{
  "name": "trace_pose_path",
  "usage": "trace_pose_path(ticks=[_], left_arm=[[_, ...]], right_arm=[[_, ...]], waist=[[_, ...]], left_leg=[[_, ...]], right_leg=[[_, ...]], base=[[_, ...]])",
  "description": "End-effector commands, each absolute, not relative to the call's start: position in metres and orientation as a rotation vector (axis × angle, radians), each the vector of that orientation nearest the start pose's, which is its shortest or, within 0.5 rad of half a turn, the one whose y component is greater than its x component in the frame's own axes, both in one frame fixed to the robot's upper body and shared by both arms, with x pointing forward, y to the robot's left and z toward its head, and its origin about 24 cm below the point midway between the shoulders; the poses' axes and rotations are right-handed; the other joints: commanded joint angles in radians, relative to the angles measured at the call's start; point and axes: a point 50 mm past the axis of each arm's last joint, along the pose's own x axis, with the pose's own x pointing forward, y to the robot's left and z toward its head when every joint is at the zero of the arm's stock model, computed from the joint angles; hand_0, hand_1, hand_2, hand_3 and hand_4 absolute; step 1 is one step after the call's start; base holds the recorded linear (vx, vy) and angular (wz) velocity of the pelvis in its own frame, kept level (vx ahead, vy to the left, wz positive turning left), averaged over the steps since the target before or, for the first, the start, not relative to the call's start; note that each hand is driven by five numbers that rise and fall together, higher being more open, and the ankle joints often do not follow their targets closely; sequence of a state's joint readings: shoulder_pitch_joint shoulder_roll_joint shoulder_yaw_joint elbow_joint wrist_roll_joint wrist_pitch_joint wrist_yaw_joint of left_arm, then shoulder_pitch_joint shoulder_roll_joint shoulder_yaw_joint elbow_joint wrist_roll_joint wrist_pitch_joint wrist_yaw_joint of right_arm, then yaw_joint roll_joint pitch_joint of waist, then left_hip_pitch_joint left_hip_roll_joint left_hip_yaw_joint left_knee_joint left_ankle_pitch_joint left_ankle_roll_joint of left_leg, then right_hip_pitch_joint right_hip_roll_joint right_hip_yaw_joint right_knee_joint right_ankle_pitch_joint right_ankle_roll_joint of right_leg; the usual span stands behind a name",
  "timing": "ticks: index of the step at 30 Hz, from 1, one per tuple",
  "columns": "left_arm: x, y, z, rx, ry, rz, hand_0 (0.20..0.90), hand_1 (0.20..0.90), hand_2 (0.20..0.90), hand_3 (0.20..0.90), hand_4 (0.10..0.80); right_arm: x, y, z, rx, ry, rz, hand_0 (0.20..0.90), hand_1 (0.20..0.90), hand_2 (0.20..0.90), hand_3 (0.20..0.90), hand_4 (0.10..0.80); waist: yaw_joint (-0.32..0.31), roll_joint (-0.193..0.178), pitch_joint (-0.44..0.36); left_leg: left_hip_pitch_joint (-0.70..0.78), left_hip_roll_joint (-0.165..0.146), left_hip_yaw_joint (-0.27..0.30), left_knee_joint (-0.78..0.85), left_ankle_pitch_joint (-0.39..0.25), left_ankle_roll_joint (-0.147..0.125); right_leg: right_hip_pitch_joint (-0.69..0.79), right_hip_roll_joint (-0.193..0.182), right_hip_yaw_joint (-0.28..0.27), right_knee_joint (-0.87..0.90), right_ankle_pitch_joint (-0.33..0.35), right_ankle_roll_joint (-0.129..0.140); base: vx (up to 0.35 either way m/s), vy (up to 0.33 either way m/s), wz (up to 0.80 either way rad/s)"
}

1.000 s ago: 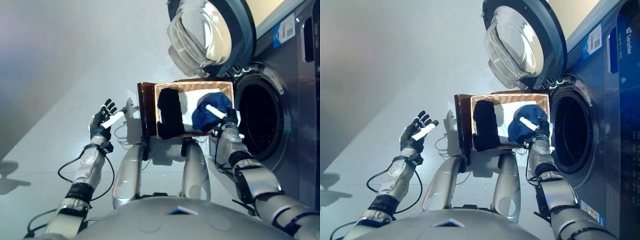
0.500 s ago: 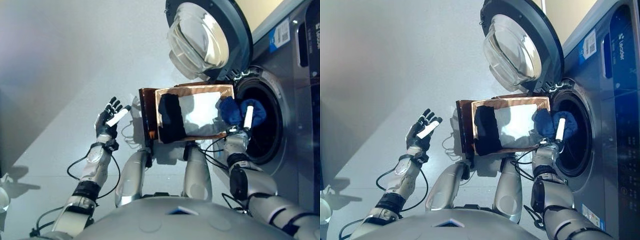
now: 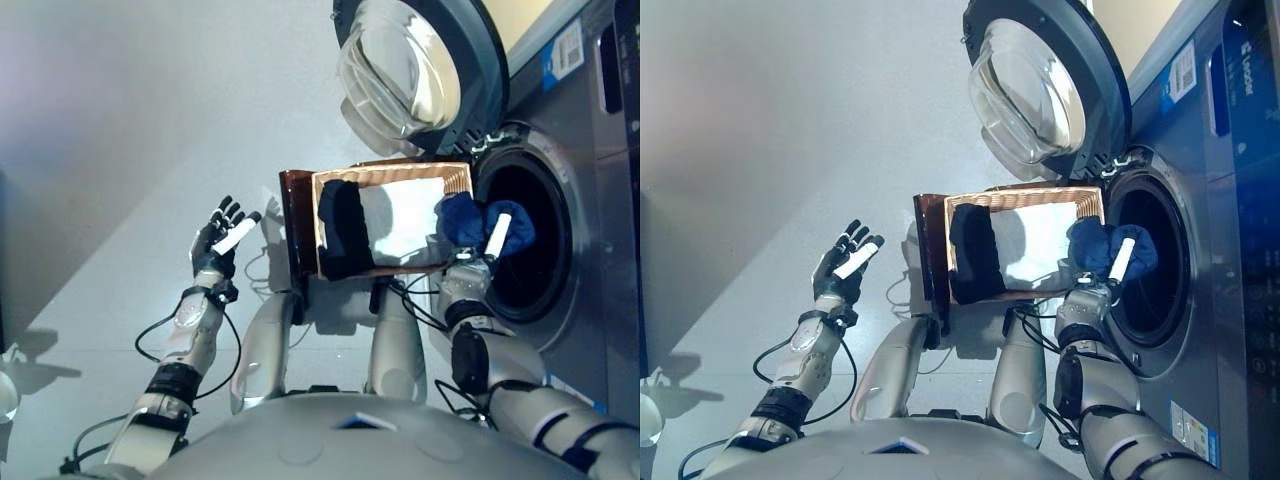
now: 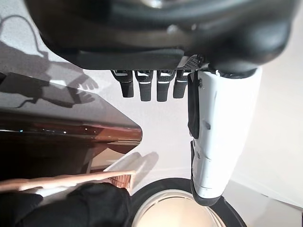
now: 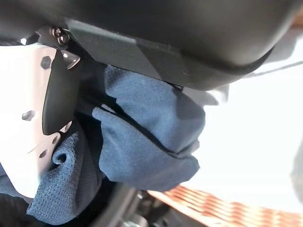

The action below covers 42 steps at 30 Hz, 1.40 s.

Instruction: Pick up the clothes and place them into the washing machine

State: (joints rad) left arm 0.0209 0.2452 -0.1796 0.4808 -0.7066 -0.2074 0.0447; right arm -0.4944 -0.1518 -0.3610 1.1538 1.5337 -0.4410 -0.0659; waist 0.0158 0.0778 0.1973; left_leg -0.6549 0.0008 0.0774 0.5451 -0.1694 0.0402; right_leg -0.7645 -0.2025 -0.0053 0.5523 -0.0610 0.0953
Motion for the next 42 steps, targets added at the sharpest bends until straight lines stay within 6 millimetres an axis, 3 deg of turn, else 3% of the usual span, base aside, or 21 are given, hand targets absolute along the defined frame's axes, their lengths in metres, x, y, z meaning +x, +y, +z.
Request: trace_pose_path(ticks=[1,9,14,17,18,24,35,42], left_arm=[[0.227,0.203,-0.029,-0.381,0.182,0.153,0.9,0.9,0.9,0.9,0.8],[0.223,0.209,-0.023,-0.341,0.162,0.13,0.9,0.9,0.9,0.9,0.8],[0.225,0.211,-0.021,-0.332,0.151,0.132,0.9,0.9,0.9,0.9,0.8],[0.223,0.214,-0.02,-0.321,0.147,0.13,0.9,0.9,0.9,0.9,0.8],[0.223,0.213,-0.02,-0.322,0.146,0.128,0.9,0.9,0.9,0.9,0.8],[0.222,0.217,-0.014,-0.316,0.125,0.124,0.9,0.9,0.9,0.9,0.8],[0.215,0.218,-0.013,-0.289,0.148,0.075,0.9,0.9,0.9,0.9,0.8],[0.211,0.221,-0.016,-0.282,0.173,0.074,0.9,0.9,0.9,0.9,0.8]], right_arm=[[0.278,-0.288,-0.029,1.36,-0.18,-1.11,0.2,0.2,0.2,0.2,0.3],[0.285,-0.323,0.001,1.299,-0.27,-1.134,0.2,0.2,0.2,0.2,0.3],[0.287,-0.336,0.012,1.205,-0.263,-1.108,0.2,0.2,0.2,0.2,0.3],[0.288,-0.348,0.024,1.2,-0.299,-1.131,0.2,0.2,0.2,0.2,0.3],[0.288,-0.349,0.025,1.199,-0.3,-1.131,0.2,0.2,0.2,0.2,0.3],[0.288,-0.373,0.052,1.27,-0.41,-1.221,0.2,0.2,0.2,0.2,0.3],[0.258,-0.434,0.113,1.304,-0.702,-1.374,0.2,0.2,0.2,0.2,0.3],[0.243,-0.447,0.114,1.28,-0.69,-1.455,0.2,0.2,0.2,0.2,0.3]], waist=[[0.009,0.017,-0.016],[0.032,0.033,-0.026],[0.028,0.031,-0.02],[0.036,0.034,-0.028],[0.035,0.033,-0.024],[0.053,0.053,-0.031],[0.047,0.073,-0.065],[0.044,0.074,-0.076]], left_leg=[[-0.041,0.022,-0.02,0.039,-0.02,-0.056],[-0.084,0.026,-0.02,0.124,-0.057,-0.045],[-0.107,0.031,-0.021,0.212,-0.125,-0.042],[-0.13,0.032,-0.02,0.25,-0.145,-0.04],[-0.146,0.033,-0.013,0.251,-0.121,-0.036],[-0.163,0.028,-0.015,0.318,-0.177,-0.033],[-0.216,0.029,-0.01,0.368,-0.187,-0.035],[-0.228,0.035,-0.007,0.384,-0.189,-0.031]], right_leg=[[0.022,0.006,-0.004,0.054,-0.077,-0.019],[-0.035,0.014,0.018,0.14,-0.115,-0.032],[-0.063,0.015,0.032,0.221,-0.171,-0.037],[-0.09,0.013,0.034,0.255,-0.189,-0.041],[-0.104,0.011,0.031,0.251,-0.164,-0.046],[-0.132,0.012,0.046,0.327,-0.221,-0.045],[-0.19,0.009,0.052,0.388,-0.24,-0.047],[-0.207,0.012,0.055,0.395,-0.236,-0.049]], base=[[0.007,-0.001,-0.03],[-0.006,0.002,-0.03],[0.025,0.001,-0.01],[-0.009,-0.005,-0.03],[-0.022,-0.009,-0.05],[-0.012,0.007,0.02],[-0.029,0.001,0.01],[-0.012,0.006,0.0]])
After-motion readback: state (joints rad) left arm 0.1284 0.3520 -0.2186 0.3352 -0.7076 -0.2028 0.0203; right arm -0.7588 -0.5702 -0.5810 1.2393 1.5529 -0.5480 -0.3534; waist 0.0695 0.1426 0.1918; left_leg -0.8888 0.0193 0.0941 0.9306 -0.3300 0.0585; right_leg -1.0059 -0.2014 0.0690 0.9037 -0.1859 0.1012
